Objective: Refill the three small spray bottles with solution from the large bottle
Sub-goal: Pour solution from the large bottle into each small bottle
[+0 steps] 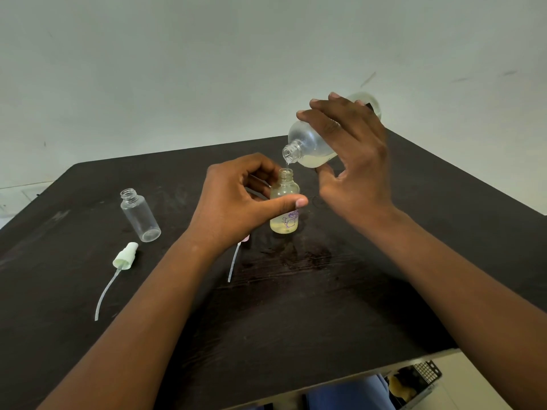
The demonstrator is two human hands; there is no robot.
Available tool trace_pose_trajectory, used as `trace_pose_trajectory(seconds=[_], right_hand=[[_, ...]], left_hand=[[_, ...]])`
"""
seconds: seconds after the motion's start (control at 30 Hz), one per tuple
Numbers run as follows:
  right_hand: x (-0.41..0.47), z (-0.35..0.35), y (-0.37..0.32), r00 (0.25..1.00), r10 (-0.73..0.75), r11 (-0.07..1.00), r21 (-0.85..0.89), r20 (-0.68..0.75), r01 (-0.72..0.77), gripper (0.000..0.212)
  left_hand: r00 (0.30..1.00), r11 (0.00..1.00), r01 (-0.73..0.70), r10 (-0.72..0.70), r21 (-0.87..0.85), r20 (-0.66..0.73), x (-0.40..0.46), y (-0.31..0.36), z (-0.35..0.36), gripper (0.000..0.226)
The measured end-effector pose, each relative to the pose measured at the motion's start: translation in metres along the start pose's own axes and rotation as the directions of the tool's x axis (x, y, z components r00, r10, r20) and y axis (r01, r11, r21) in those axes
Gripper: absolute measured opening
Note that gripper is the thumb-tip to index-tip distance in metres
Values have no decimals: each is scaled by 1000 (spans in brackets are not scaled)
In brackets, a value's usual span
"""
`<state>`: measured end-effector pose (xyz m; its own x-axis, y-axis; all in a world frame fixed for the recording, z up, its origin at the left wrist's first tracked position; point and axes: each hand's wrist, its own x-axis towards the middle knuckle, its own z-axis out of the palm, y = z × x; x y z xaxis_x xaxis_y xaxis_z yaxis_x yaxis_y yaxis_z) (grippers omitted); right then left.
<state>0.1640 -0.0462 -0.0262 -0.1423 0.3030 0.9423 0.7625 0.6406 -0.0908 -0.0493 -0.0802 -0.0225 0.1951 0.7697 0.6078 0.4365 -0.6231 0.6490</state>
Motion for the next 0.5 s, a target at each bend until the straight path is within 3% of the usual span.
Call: trace_pose_trajectory(seconds=[0.5], right_hand=[[0,0,-1,1000,9,1000,3,7,-9,71]], left_hand=[[1000,1000,-5,5,9,5,0,0,-1,47]])
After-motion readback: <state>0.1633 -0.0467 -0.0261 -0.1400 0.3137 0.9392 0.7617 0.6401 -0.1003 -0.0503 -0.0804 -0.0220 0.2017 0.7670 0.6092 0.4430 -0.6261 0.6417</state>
